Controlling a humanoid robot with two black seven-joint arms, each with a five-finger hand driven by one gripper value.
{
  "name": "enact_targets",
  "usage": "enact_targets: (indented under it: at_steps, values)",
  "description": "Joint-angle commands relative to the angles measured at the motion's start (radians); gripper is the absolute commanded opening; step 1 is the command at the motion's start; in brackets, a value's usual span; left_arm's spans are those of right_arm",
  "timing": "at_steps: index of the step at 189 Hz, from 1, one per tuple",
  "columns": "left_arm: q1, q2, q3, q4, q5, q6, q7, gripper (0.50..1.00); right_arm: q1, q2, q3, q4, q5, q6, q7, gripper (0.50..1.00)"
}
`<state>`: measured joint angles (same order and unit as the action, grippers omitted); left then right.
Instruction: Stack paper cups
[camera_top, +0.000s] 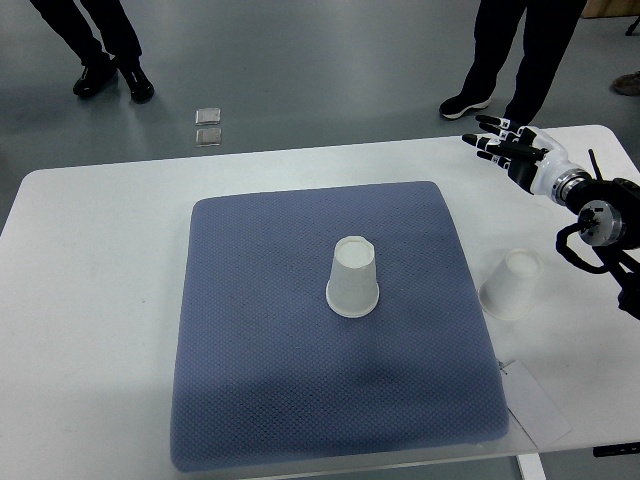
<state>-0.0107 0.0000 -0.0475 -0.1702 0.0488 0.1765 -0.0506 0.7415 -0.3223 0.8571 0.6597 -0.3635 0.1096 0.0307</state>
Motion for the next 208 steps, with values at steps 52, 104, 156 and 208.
enact_targets:
  at_steps: [52, 104, 156, 208]
  values:
    - [0.000, 0.000, 0.000, 0.001, 0.000, 0.000, 0.000, 1.000, 0.013, 0.002, -0.001, 0.001, 0.000, 0.044, -0.003, 0.913]
    - [0.000, 0.000, 0.000, 0.001, 0.000, 0.000, -0.002, 1.000, 0.024, -0.006, -0.001, 0.001, 0.000, 0.114, -0.003, 0.913]
    - [0.000, 0.000, 0.000, 0.001, 0.000, 0.000, 0.000, 1.000, 0.015, -0.009, -0.001, 0.014, 0.001, 0.133, 0.018, 0.907]
    - [0.000, 0.000, 0.000, 0.001, 0.000, 0.000, 0.000, 1.000, 0.016, -0.120, -0.036, 0.123, -0.002, 0.231, 0.035, 0.909]
